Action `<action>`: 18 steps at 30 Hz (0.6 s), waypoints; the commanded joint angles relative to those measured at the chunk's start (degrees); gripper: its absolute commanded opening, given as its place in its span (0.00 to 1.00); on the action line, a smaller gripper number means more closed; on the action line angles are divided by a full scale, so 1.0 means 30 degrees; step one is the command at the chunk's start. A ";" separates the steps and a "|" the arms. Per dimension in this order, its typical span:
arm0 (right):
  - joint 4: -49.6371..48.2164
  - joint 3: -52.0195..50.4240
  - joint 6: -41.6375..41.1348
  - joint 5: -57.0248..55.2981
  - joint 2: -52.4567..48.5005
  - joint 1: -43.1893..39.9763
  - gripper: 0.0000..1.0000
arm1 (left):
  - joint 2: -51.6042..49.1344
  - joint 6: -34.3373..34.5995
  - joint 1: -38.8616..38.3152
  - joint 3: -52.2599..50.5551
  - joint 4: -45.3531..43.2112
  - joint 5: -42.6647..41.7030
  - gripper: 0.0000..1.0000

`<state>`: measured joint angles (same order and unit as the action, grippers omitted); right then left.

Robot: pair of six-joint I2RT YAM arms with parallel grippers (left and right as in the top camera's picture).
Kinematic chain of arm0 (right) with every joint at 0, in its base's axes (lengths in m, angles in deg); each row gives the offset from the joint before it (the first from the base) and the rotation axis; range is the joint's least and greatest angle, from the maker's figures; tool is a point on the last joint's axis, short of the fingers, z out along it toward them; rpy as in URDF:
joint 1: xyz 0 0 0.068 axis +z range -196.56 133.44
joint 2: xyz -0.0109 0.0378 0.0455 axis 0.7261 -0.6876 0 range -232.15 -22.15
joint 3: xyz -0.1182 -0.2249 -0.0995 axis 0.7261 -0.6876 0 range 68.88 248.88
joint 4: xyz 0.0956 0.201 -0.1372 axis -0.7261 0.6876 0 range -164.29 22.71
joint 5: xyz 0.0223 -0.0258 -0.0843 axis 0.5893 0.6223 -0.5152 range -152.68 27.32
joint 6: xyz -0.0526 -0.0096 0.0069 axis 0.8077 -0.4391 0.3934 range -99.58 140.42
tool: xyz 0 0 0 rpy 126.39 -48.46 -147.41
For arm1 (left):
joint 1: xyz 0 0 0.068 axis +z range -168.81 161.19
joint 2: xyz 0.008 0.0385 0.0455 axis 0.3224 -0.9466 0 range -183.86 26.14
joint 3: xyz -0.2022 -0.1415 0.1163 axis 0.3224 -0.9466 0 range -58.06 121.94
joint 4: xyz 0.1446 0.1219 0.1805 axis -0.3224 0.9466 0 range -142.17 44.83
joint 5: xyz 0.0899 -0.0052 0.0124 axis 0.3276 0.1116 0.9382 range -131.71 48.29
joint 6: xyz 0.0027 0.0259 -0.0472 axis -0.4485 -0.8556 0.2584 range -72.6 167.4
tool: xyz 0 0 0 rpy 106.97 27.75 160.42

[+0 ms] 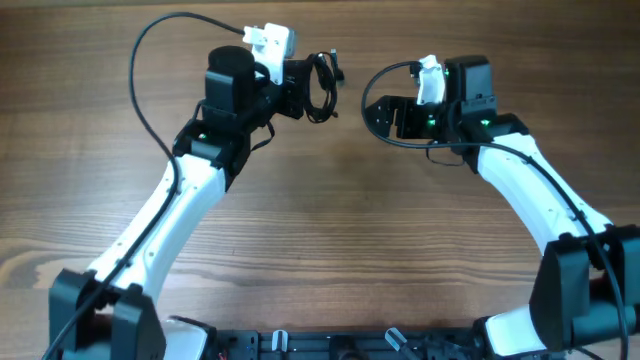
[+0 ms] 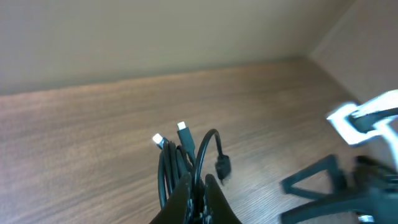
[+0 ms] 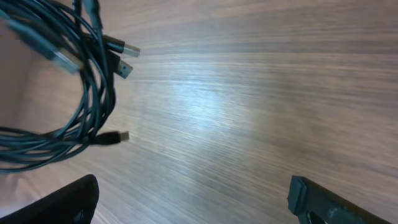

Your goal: Untangle cables

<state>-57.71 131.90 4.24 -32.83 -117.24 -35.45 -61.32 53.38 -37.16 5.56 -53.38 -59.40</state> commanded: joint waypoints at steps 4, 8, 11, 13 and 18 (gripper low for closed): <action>-0.1049 -0.0175 0.0175 0.1668 -0.0882 0.0976 1.00 | 0.0801 0.0729 -0.0029 0.0342 -0.0153 -0.1333 0.04; -0.1858 -0.0175 -0.0663 0.1625 -0.0882 0.1741 0.99 | 0.0801 0.0743 -0.0444 0.0342 -0.0532 -0.1326 0.04; -0.2594 -0.0175 -0.1348 0.1523 -0.0882 0.2062 0.89 | 0.0831 0.0750 -0.0925 0.0342 -0.0954 -0.1326 0.04; -0.2914 -0.0175 -0.1821 0.1523 -0.0882 0.2120 0.82 | 0.0911 0.0750 -0.1202 0.0350 -0.0998 -0.1326 0.04; -0.3089 -0.0175 -0.2171 0.1508 -0.0882 0.2113 0.74 | 0.1515 0.0743 -0.1311 0.0379 -0.0991 -0.1319 0.04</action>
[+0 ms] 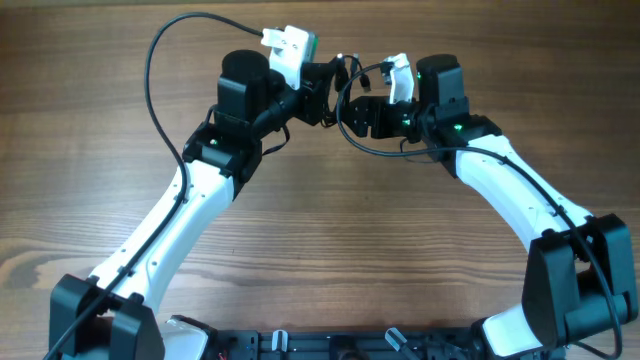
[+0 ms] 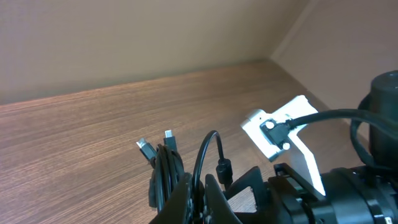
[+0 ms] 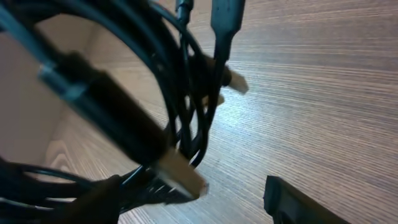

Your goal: Untangle cables

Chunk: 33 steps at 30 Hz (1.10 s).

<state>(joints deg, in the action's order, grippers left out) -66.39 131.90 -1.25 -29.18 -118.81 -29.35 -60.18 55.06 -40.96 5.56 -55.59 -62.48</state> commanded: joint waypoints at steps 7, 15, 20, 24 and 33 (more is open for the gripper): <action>-0.1188 -0.0175 -0.1443 -0.0860 -0.0357 0.0080 0.77 | 0.2011 0.0182 -0.0044 0.0379 -0.0153 -0.0291 0.04; -0.2025 -0.0175 -0.1880 -0.0386 -0.0357 0.0080 0.64 | 0.2273 0.0182 -0.0044 0.0379 0.0219 -0.0291 0.04; -0.2652 -0.0175 -0.2346 -0.0255 -0.0357 0.0255 0.43 | 0.2280 0.0189 -0.0044 0.0379 0.0233 -0.0291 0.04; -0.3053 -0.0175 -0.2798 -0.0277 -0.0357 0.0765 0.34 | 0.2280 0.0342 -0.0044 0.0379 0.0226 -0.0299 0.04; -0.2725 -0.0175 -0.3636 -0.1654 -0.0357 0.1056 0.04 | 0.2280 0.0597 0.0073 0.0379 0.0233 -0.0197 0.04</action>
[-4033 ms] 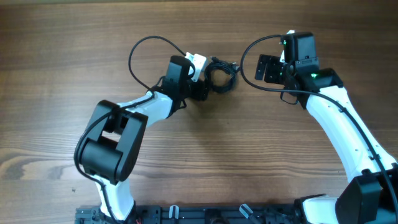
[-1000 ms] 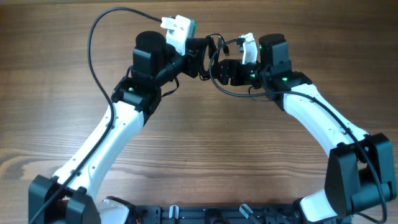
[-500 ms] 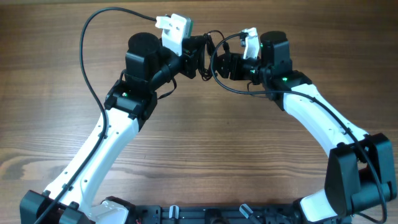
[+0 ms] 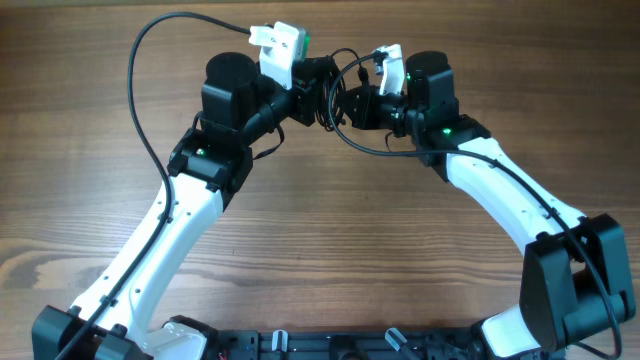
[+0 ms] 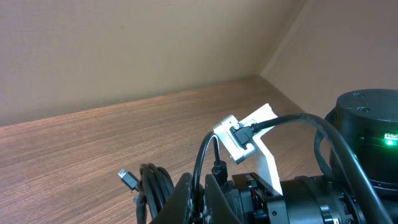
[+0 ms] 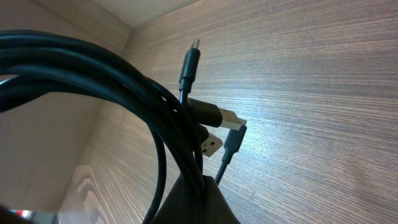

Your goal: Untangle cables

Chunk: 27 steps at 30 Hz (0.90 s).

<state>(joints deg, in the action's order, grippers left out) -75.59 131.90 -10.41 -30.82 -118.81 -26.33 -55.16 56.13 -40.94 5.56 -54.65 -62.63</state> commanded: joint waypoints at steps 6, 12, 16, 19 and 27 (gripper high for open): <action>0.3541 -0.0175 -0.0714 -0.3956 -0.0357 -0.0940 0.04 | 0.0605 0.0168 0.1588 0.0379 0.0583 0.0131 0.04; 0.4889 -0.0175 0.0146 -0.4189 -0.0357 -0.2696 0.04 | 0.0612 -0.1042 0.3665 0.0379 0.1800 0.0138 0.04; 0.5537 -0.0175 0.0750 -0.4182 -0.0357 -0.4131 0.04 | 0.0787 -0.1333 0.4736 0.0379 0.2521 0.0342 0.04; 0.6084 -0.0175 0.1137 -0.4269 -0.0357 -0.4692 0.04 | 0.0889 -0.1333 0.5289 0.0379 0.2681 0.0357 0.04; 0.7679 -0.0175 0.1792 -0.5333 -0.0357 -0.6652 0.04 | 0.1610 -0.1341 0.7643 0.0379 0.3650 0.0342 0.04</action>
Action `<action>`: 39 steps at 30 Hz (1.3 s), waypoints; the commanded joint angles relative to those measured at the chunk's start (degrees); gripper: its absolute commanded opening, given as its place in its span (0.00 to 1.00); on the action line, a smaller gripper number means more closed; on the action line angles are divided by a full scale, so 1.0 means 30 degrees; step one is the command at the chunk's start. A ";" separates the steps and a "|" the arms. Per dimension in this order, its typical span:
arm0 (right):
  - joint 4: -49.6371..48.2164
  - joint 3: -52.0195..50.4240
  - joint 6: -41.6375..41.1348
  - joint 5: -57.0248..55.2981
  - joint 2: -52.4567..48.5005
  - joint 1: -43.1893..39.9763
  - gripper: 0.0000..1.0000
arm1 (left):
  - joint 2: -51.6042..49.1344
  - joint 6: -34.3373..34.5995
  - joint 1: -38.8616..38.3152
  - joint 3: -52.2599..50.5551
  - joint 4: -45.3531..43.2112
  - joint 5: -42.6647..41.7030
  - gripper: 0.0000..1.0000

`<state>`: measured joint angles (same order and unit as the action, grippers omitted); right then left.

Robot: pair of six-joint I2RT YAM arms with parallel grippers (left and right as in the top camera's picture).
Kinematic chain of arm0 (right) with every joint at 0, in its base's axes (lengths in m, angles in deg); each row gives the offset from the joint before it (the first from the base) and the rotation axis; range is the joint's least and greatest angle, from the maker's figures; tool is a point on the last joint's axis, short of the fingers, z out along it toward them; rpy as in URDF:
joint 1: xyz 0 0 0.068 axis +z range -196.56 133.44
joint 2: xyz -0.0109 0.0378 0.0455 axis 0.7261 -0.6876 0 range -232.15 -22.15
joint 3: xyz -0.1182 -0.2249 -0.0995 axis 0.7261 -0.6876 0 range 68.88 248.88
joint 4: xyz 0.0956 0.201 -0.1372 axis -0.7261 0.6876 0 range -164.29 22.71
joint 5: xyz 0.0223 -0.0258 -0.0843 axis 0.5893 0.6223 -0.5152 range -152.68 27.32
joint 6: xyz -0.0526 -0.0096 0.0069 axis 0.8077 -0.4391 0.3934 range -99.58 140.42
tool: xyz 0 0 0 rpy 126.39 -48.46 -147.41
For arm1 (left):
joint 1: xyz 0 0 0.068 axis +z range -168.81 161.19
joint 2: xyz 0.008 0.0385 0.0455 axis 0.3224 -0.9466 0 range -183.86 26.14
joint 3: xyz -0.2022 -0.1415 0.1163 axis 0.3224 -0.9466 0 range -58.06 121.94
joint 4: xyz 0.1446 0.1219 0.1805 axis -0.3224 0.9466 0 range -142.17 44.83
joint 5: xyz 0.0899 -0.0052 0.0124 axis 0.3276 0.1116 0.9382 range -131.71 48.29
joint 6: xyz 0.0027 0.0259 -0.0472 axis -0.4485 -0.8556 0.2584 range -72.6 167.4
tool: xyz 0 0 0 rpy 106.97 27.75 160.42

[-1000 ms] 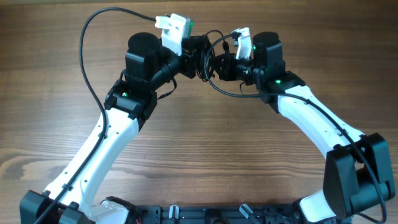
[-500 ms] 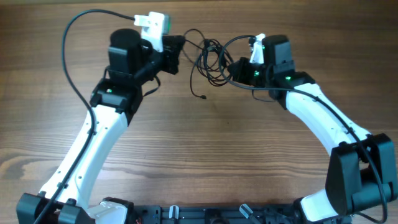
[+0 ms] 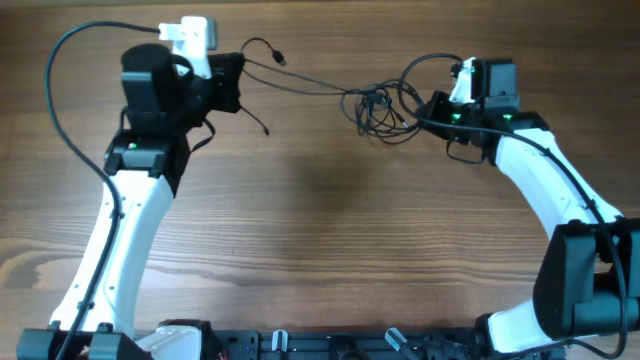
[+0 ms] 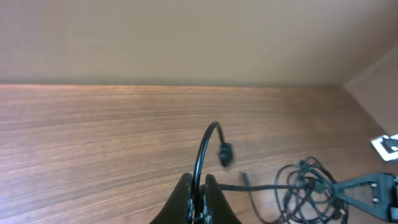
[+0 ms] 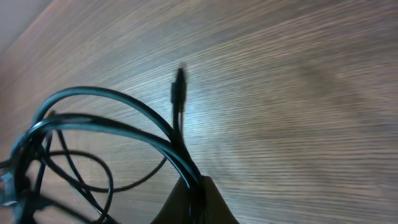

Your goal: Untangle cables

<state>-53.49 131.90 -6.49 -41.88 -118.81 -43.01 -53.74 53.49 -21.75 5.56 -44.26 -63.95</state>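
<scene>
Black cables hang between my two grippers over the wooden table. My left gripper (image 3: 234, 84) is shut on one black cable (image 4: 201, 151), which arches up from the fingers and ends in a plug (image 4: 225, 154). A thin strand (image 3: 300, 82) stretches from there to a loose tangle (image 3: 378, 106) at the back middle. My right gripper (image 3: 433, 108) is shut on the cables at the tangle's right side. In the right wrist view several cable loops (image 5: 93, 118) fan out left from the shut gripper (image 5: 195, 184). One plug (image 5: 180, 81) sticks up.
The wooden table (image 3: 330, 220) stretches under both arms. A wall (image 4: 186, 37) bounds it at the back. Each arm's own black lead arcs beside it, the left one (image 3: 62, 70) out to the far left.
The grippers stood close together at the back middle, both shut on the coiled bundle. Now the left is far to the left and the right farther right, and the bundle is stretched into a strand and loose tangle.
My left gripper held the coiled bundle while my right gripper stood open off to the right. The open right gripper was then at the bundle with cables between its fingers. Then it was shut on them. Now the arms are apart and the coil is partly drawn out.
</scene>
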 commanded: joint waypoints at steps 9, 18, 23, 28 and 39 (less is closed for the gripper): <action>0.1027 -0.0175 0.0984 -0.3315 -0.0357 -0.2739 0.04 | 0.2200 -0.0459 0.3206 0.0379 0.0758 0.0809 0.04; 0.2040 -0.0175 0.1931 -0.5442 -0.0357 -0.5894 0.04 | 0.2579 -0.0459 0.5515 0.0379 0.1311 0.1938 0.04; 0.2062 -0.0175 0.1960 -0.5333 -0.0357 -0.6404 0.04 | 0.2579 -0.0874 0.5945 0.0379 0.2033 0.1931 0.04; 0.2062 -0.0175 0.1974 -0.4248 -0.0357 -0.5850 0.04 | 0.2579 -0.0874 0.5931 0.0379 0.2317 0.0656 0.13; 0.0984 -0.0117 0.2419 0.1056 0.0255 -0.0364 0.05 | 0.1202 -0.1035 0.3832 0.0372 0.3322 -0.5610 0.63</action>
<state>-48.60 131.90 -0.40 -46.67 -118.97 -46.95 -47.77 51.13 -7.13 5.60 -34.32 -74.59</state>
